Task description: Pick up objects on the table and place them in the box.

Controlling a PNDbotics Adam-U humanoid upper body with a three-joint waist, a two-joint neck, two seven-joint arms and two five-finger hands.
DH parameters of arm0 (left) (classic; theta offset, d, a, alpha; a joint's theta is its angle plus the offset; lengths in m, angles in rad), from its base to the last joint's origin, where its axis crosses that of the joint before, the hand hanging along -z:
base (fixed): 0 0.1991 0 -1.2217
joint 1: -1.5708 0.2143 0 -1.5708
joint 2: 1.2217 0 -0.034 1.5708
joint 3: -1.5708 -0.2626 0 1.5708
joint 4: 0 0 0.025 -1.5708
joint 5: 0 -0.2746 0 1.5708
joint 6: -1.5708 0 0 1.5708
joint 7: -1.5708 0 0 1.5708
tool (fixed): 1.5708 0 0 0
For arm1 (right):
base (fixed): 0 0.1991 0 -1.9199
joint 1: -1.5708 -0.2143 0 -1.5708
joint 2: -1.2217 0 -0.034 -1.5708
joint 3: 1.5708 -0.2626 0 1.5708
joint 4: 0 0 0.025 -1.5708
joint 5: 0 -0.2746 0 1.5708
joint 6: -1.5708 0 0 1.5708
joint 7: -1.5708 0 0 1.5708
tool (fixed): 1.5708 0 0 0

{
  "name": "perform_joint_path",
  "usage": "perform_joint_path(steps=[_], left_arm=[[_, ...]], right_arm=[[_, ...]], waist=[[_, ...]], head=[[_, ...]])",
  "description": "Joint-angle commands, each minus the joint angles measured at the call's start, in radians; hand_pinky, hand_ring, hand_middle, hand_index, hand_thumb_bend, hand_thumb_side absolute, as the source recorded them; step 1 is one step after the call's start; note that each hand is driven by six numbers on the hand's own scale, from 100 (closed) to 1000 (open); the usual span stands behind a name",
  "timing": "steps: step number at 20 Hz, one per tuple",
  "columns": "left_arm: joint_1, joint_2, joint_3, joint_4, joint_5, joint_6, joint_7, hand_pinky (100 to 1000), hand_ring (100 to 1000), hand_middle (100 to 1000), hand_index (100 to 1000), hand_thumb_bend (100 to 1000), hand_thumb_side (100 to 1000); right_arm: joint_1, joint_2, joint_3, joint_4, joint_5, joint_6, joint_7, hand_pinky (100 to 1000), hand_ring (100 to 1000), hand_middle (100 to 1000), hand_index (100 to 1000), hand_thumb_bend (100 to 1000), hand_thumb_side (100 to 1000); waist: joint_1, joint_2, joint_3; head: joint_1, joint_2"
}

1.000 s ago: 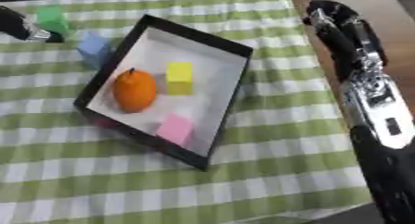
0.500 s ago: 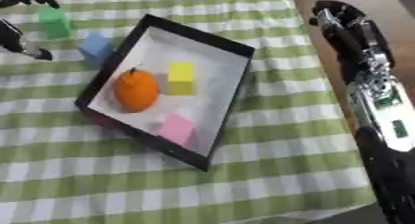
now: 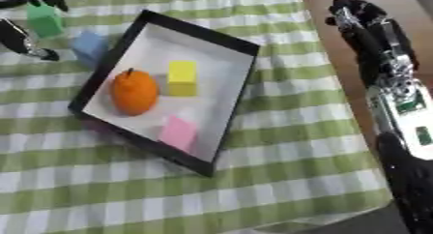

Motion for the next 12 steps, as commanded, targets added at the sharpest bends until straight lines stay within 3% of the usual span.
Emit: perform_joint_path(steps=[1,12], left_arm=[[-0.031,0.029,0.005,-0.008,-0.009,-0.009,-0.005,856,857,819,797,576,100],[-0.036,0.031,-0.005,-0.008,-0.003,-0.026,-0.032,858,861,822,790,580,100]], right_arm=[[-0.018,-0.031,0.002,-0.023,0.005,0.001,0.009,968,771,721,737,100,475],[-0.036,-0.034,0.008,-0.025,0.011,0.006,0.016,967,769,720,735,100,478]], waist=[[0.012,0.004,-0.005],[0.027,0.031,-0.031]], head=[[0.014,-0.005],[0.049,-0.027]])
